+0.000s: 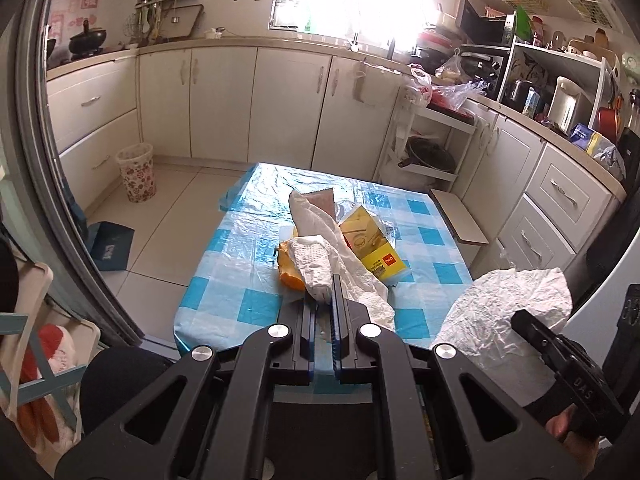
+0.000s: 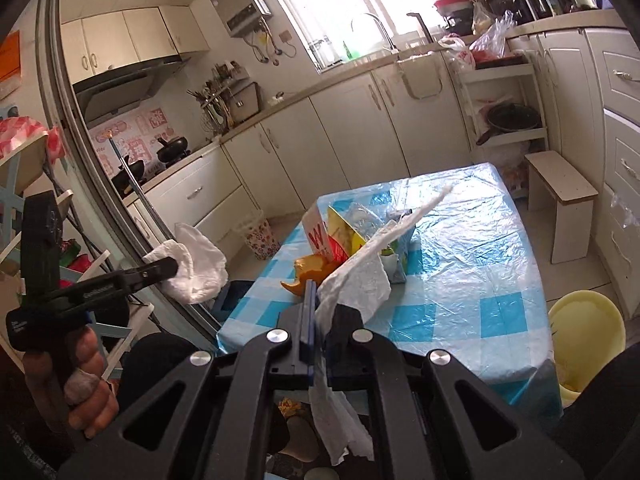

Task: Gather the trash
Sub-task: 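Lift the tissue and paper sheet with both tools and carry them toward the yellow bucket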

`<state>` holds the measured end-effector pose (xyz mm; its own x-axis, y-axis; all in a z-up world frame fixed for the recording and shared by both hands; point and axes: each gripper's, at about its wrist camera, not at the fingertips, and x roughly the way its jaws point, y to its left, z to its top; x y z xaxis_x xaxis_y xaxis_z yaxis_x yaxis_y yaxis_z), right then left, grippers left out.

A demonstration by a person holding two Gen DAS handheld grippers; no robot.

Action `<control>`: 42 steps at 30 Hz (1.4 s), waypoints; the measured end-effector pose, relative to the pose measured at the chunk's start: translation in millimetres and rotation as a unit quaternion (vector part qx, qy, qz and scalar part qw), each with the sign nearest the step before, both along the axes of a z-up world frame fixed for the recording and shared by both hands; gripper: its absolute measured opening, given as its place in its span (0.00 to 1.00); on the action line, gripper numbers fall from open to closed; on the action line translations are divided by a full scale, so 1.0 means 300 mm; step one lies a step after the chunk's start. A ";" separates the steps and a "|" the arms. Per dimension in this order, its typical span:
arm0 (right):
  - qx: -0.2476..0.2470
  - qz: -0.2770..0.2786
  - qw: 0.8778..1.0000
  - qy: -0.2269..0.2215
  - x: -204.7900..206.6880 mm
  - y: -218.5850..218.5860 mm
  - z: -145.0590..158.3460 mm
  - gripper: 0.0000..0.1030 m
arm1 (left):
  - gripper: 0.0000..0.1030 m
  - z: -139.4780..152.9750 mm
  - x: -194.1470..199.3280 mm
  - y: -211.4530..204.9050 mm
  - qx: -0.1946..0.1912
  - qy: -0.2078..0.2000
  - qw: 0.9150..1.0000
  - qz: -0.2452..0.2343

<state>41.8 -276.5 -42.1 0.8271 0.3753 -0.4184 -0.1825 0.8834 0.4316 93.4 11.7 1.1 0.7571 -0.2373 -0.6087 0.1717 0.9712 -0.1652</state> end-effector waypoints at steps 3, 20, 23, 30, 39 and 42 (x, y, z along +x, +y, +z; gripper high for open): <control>-0.001 -0.001 1.000 -0.022 -0.047 0.003 0.048 0.04 | 0.06 0.031 -0.044 -0.013 0.007 -0.015 1.000 0.000; 0.009 0.021 0.996 -0.086 -0.173 0.039 0.175 0.04 | 0.06 0.162 -0.193 -0.054 0.027 -0.076 0.997 -0.001; 0.010 0.021 0.996 -0.090 -0.183 0.037 0.180 0.04 | 0.06 0.177 -0.206 -0.056 0.030 -0.083 0.996 -0.001; 0.010 0.024 0.995 -0.097 -0.201 0.040 0.194 0.04 | 0.06 0.198 -0.232 -0.059 0.033 -0.094 0.995 0.001; 0.010 0.025 0.994 -0.101 -0.207 0.043 0.202 0.04 | 0.06 0.209 -0.243 -0.059 0.034 -0.102 0.994 0.004; 0.009 0.026 0.994 -0.101 -0.208 0.047 0.204 0.04 | 0.06 0.210 -0.246 -0.061 0.035 -0.104 0.994 0.006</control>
